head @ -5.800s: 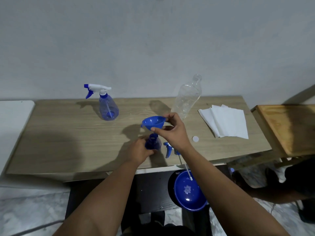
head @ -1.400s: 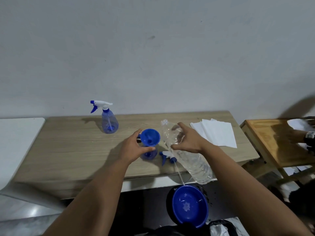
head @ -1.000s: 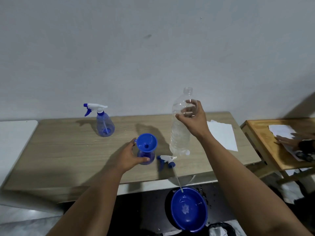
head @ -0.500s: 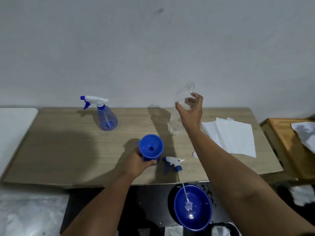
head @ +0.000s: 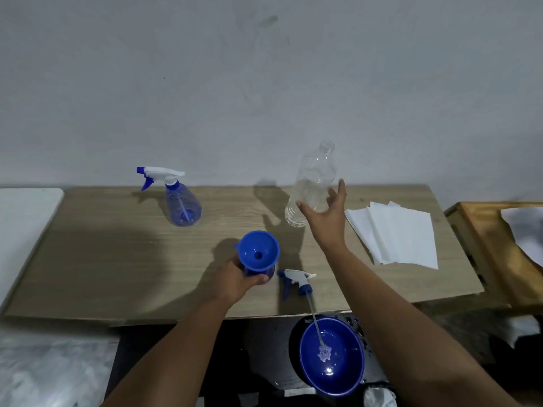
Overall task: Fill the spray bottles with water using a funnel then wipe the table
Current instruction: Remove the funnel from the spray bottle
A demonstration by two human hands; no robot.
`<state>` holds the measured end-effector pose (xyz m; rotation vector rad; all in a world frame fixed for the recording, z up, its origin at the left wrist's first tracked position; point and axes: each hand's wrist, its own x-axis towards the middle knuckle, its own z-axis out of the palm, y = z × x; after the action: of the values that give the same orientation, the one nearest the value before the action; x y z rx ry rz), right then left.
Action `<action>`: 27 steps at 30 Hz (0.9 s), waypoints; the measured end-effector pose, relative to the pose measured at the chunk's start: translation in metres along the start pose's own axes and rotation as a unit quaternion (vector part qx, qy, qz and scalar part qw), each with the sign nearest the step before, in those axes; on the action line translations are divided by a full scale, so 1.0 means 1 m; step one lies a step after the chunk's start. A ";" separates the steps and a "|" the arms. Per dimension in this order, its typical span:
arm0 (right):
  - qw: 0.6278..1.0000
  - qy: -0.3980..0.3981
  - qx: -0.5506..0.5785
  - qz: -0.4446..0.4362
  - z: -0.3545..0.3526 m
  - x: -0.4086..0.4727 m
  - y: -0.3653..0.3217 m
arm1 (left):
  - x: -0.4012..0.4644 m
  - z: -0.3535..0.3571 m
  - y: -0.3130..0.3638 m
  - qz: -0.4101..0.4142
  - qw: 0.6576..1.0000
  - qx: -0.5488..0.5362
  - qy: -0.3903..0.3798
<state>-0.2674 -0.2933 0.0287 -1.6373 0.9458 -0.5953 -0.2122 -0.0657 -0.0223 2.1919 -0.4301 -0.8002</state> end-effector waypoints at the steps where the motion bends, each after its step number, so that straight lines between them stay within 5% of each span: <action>1: 1.000 0.029 0.006 0.009 -0.002 -0.013 0.007 | -0.001 0.000 0.001 -0.006 1.000 0.001 -0.002; 4: 0.996 0.078 0.025 -0.018 -0.008 -0.050 0.025 | -0.003 -0.002 0.004 -0.007 1.000 0.012 0.004; 9: 0.977 -0.122 -0.089 -0.148 0.000 -0.082 -0.005 | -0.011 -0.005 0.008 -0.002 0.999 0.038 0.000; 11: 0.929 -0.242 -0.226 -0.168 0.007 -0.083 -0.033 | -0.015 -0.007 0.006 0.003 0.999 0.038 0.002; 14: 0.790 -0.366 -0.462 -0.170 0.023 -0.079 -0.063 | -0.018 -0.010 0.005 0.021 0.999 0.042 0.008; 17: 0.735 -0.377 -0.536 -0.174 0.038 -0.080 -0.069 | -0.020 -0.012 0.010 0.004 0.997 0.083 -0.006; 27: 0.716 -0.360 -0.574 -0.170 0.054 -0.093 -0.086 | -0.030 -0.017 0.011 0.005 0.997 0.072 -0.024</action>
<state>-0.2528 -0.1798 0.1049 -2.8644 0.3416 0.6077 -0.2239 -0.0483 0.0075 2.3054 -0.5363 -0.8404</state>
